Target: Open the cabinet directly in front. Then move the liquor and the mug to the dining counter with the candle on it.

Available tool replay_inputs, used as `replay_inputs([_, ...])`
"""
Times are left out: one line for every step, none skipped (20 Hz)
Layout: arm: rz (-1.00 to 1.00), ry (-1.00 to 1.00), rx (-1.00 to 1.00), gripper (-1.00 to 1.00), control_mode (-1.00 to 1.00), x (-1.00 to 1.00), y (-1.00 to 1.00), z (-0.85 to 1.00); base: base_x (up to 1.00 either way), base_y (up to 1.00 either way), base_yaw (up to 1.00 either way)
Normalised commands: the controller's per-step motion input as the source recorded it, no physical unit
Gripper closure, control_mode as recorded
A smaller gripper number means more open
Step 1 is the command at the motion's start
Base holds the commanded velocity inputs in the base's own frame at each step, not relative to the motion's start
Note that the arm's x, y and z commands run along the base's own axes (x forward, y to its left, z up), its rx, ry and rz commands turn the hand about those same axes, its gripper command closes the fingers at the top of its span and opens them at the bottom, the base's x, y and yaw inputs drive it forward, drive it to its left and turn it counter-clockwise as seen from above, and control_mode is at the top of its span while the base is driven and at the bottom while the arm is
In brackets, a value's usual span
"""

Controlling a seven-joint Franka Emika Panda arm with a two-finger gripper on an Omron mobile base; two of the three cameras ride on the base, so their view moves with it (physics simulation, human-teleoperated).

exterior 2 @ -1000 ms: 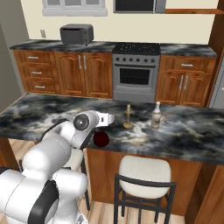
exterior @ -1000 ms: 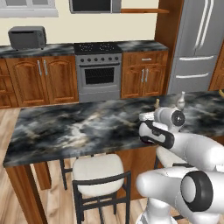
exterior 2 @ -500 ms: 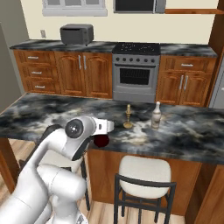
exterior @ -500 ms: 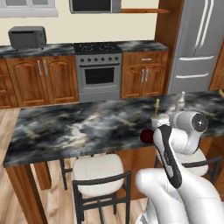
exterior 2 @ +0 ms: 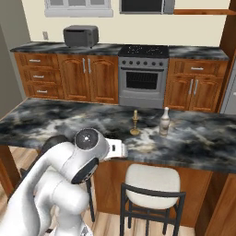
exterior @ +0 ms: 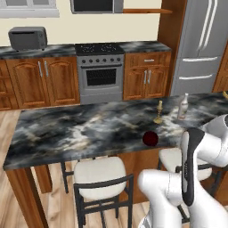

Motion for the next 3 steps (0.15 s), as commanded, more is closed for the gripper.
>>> replay_inputs([0.04, 0.11, -0.27, -1.0, -1.0, -1.0, 0.0, -1.0, 0.0, 0.0, 0.0])
replay_inputs([0.05, 0.12, -0.27, -1.0, -1.0, -1.0, 0.0, -1.0, 0.0, 0.0, 0.0])
replay_inputs([0.02, 0.15, -0.23, -1.0, -1.0, -1.0, 0.0, -1.0, 0.0, 0.0, 0.0])
